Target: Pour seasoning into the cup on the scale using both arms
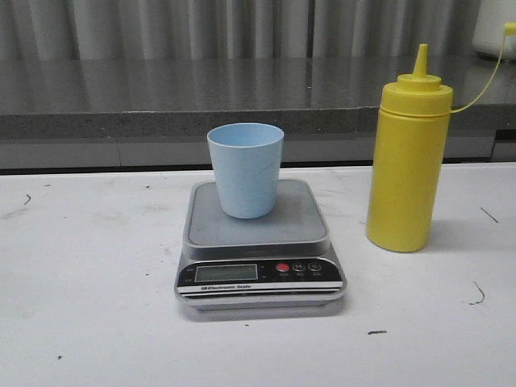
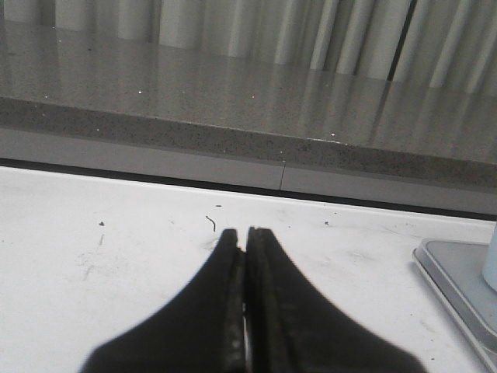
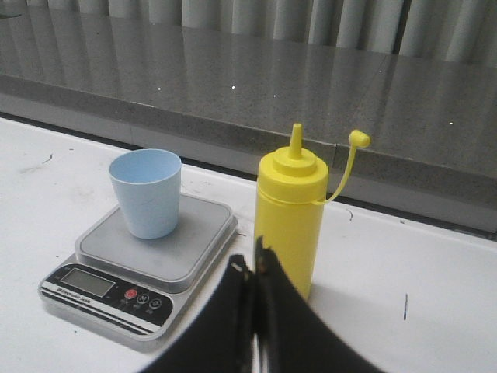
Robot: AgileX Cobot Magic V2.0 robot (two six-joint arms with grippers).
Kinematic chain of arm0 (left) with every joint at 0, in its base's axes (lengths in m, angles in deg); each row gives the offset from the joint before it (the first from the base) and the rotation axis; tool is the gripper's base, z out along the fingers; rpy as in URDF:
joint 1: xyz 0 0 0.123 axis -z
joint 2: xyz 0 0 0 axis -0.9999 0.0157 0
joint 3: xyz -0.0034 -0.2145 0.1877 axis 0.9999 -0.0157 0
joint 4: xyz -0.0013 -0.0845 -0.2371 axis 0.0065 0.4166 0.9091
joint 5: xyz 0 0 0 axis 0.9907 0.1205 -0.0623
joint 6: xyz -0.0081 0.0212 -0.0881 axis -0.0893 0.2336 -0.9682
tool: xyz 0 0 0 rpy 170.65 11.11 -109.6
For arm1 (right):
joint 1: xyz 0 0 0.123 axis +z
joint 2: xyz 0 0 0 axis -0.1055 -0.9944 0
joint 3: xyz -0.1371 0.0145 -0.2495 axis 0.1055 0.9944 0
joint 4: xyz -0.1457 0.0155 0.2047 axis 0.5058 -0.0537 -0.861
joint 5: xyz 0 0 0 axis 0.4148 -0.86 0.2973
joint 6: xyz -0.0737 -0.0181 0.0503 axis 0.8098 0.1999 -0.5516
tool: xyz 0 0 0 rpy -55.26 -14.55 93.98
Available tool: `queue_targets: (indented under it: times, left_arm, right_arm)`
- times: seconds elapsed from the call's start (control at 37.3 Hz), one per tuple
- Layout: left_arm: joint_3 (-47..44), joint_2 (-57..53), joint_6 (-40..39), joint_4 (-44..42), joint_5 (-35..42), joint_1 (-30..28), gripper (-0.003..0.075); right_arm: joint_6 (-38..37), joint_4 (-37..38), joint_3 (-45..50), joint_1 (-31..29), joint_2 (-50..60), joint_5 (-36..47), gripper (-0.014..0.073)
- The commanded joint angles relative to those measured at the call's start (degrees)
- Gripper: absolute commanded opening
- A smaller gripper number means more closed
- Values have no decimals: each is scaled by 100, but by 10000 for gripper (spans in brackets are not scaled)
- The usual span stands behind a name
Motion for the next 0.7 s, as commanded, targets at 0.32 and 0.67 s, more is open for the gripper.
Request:
queue_targets:
  times: [0.32, 0.67]
  left_arm:
    - [-132, -89, -51, 4, 509, -13, -20]
    - [-132, -89, -51, 4, 509, -13, -20]
  right_arm:
    - [31, 22, -150, -10, -52, 452, -62]
    - [31, 221, 630, -353, 237, 1189, -62]
